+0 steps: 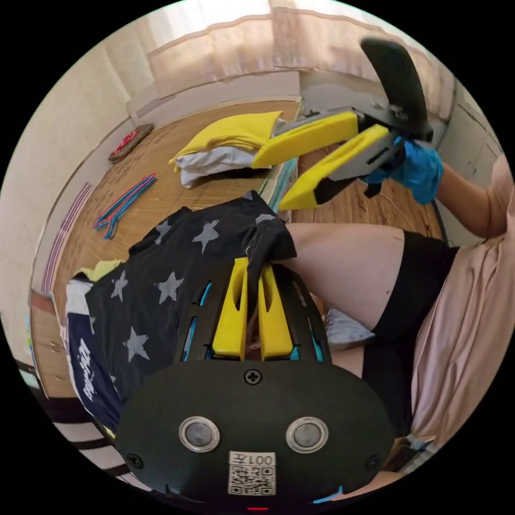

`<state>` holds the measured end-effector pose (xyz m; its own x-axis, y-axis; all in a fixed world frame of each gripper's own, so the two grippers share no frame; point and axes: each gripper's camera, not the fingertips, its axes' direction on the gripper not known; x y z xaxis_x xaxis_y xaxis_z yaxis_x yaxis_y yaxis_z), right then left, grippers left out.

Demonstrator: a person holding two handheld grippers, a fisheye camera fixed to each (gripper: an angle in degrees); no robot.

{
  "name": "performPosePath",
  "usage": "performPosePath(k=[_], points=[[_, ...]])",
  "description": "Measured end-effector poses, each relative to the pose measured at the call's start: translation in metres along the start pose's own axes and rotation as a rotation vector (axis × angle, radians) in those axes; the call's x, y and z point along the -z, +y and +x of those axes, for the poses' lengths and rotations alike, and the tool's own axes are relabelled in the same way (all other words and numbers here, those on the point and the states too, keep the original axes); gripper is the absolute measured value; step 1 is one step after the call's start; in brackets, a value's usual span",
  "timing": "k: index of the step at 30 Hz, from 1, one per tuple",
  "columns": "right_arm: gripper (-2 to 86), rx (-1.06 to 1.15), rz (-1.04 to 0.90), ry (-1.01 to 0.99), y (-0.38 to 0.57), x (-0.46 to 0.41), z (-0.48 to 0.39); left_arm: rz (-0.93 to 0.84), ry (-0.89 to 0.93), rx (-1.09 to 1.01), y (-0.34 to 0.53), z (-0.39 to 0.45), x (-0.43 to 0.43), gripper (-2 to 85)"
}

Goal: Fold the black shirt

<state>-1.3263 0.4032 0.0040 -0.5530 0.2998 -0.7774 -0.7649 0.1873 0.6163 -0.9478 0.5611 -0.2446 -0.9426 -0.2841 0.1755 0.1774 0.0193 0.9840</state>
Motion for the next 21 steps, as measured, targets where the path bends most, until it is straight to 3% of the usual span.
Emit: performPosePath(k=[5, 12, 21], points=[[19.6, 0.138, -0.108, 0.116, 0.020, -0.029, -0.014, 0.030, -0.003, 0.130, 0.007, -0.004, 0.013, -0.4], [21.1, 0.239, -0.088, 0.237, 0.007, -0.089, -0.022, 0.047, -0.086, 0.218, 0.010, 0.003, 0.033, -0.4], [13.5, 0.193, -0.130, 0.358, -0.013, -0.151, 0.000, 0.107, -0.096, 0.223, 0.026, 0.012, 0.068, -0.6]])
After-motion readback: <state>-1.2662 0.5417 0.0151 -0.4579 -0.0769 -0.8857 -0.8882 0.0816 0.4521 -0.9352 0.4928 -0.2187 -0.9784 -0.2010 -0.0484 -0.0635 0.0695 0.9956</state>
